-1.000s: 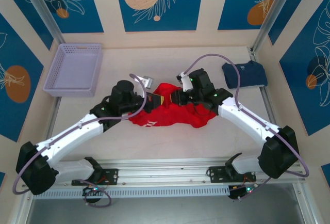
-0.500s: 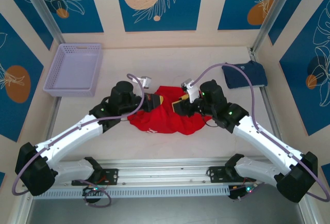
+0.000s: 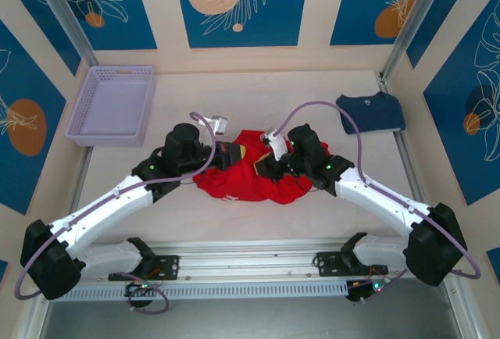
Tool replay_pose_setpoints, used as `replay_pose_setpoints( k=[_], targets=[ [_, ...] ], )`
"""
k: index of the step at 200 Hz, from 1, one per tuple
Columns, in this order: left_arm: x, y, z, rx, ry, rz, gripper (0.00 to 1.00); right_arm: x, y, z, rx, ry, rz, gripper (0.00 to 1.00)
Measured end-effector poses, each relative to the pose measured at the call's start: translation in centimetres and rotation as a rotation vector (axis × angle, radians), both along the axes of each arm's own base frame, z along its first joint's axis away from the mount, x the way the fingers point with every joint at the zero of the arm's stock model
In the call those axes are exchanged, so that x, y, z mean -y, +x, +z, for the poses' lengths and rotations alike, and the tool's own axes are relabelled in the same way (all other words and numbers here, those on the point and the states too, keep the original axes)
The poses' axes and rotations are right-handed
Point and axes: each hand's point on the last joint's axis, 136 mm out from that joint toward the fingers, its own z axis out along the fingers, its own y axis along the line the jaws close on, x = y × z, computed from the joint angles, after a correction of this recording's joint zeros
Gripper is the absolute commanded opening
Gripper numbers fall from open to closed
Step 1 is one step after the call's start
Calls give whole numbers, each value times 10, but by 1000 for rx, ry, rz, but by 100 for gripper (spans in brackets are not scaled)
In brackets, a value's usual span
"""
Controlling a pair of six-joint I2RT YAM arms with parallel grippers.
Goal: Fold the inside-out t-shirt
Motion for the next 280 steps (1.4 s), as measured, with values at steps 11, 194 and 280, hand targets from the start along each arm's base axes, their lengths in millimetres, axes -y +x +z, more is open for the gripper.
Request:
replay_pose_setpoints(
  k=[11,194,280],
  targets=[
    [-1,1,0,4,5,9,0,0,-1,2,-6,0,1,0],
    [-63,7,-17,258,368,128,50,9,-15,115,-257,413,149,0],
    [-3,-23,-61,179,303,-165,45,7,-9,114,-355,449,126,0]
  ],
)
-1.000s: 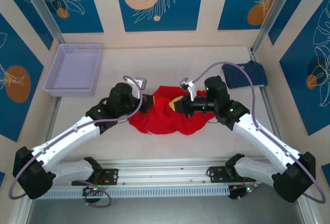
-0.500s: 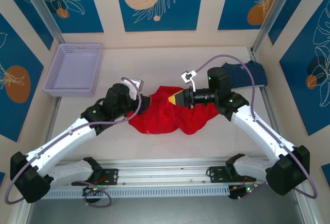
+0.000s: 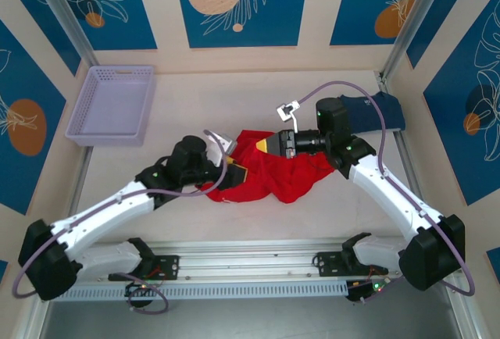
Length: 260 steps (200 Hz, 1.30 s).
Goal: Fold the inside-out t-shirt
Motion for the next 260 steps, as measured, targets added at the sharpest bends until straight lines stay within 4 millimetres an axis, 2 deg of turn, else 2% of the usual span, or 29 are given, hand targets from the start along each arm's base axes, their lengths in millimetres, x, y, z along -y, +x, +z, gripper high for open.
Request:
replay_pose_setpoints(
  k=[12,25,33,45,73,94,107,132,156,188,203,216,229,240,260],
  targets=[
    [3,5,-14,-21,32,6,27,1,0,0,-3,3,0,0],
    [0,12,-25,-25,69,41,13,3,1,1,-5,4,-1,0],
    [-4,18,-28,-22,86,76,9,5,2,1,-8,3,-7,0],
    [-12,27,-28,-5,100,121,8,10,4,3,-8,2,-21,0],
    [-29,46,-24,12,99,200,8,18,5,7,-4,8,-36,0],
    [-36,53,-24,21,104,230,11,18,3,7,-12,10,-26,0],
    [-40,55,-25,25,120,251,18,18,2,6,-16,11,-19,0],
    [-53,57,-30,34,176,292,37,18,1,6,-22,11,-15,0],
    [-58,51,-20,57,173,278,45,18,1,5,-27,13,-10,0],
    [-49,26,24,141,54,195,43,17,4,1,-40,9,-10,0],
    [-38,10,43,180,-10,124,40,17,4,1,-40,9,-10,0],
    [-26,-3,52,202,-43,56,39,16,5,1,-40,10,-10,0],
    [-13,-12,51,200,-56,-2,40,16,5,1,-44,10,-11,0],
    [-2,-16,42,184,-38,-40,42,16,5,1,-47,10,-12,0],
    [13,-10,20,149,24,-56,45,16,5,1,-48,10,-12,0]
  ],
)
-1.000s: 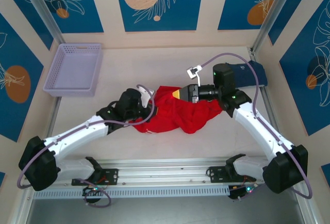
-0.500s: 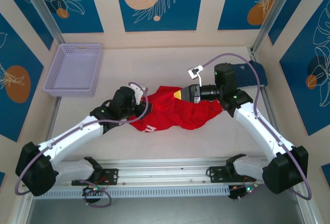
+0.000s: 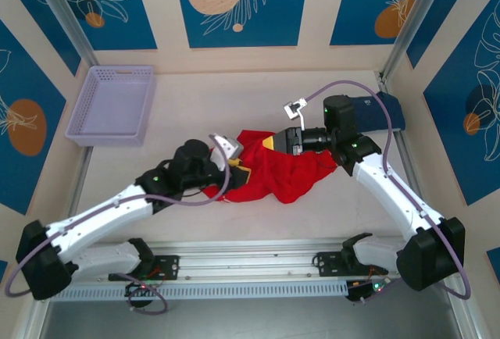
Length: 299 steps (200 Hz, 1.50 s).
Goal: Fold the inside-out t-shirt
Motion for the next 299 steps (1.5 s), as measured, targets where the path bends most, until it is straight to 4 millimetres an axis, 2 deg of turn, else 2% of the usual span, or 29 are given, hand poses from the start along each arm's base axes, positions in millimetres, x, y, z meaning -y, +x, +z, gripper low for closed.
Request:
replay_pose_setpoints(
  k=[25,55,71,100,114,131,161,189,213,237,262,279,299],
  targets=[
    [5,18,-22,-13,75,60,47,0,0,0,-2,0,0,0],
    [9,36,-31,-3,115,111,43,0,0,0,-2,0,0,0],
    [13,46,-35,3,125,126,33,0,0,0,-2,0,-1,0],
    [16,56,-41,-20,101,118,2,3,3,0,-2,-1,-11,0],
    [18,57,-36,-30,59,79,0,7,6,-3,-7,-12,-30,0],
    [20,48,-27,-47,-20,2,0,14,14,-8,-15,-53,-85,0],
    [14,13,3,-62,-174,-176,0,27,29,-16,5,-159,-194,2],
    [9,-20,39,-24,-289,-321,0,39,36,-31,3,-263,-273,10],
    [5,-34,56,6,-330,-376,0,45,35,-46,-15,-339,-297,22],
    [3,-37,60,14,-338,-385,0,52,36,-55,-6,-405,-319,33],
    [2,-34,54,-2,-321,-362,0,56,31,-58,8,-448,-319,37],
    [2,-30,49,-12,-306,-343,0,55,20,-49,60,-442,-298,39],
    [1,-28,45,-24,-291,-322,0,46,-6,-34,142,-394,-232,41]
  ],
)
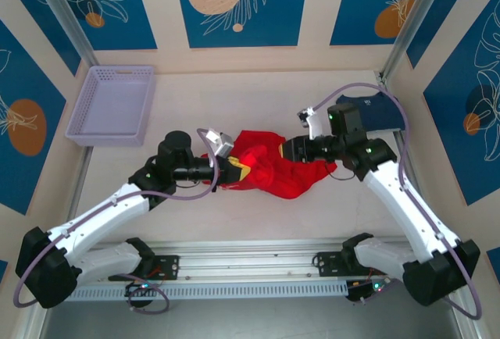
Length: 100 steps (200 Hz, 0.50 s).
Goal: Fold the inside-out t-shirt
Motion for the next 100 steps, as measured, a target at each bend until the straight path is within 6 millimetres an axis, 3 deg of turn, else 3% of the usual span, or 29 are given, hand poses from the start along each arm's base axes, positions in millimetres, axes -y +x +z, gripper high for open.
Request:
replay_pose_setpoints(
  k=[30,71,100],
  targets=[
    [-1,3,-1,1,6,17,0,-19,-25,5,26,33,111,42],
    [-1,3,-2,0,8,21,0,-42,-22,-24,-46,-20,170,41],
    [-1,3,-2,0,8,21,0,-47,-16,-38,-63,-72,165,31]
  ],
)
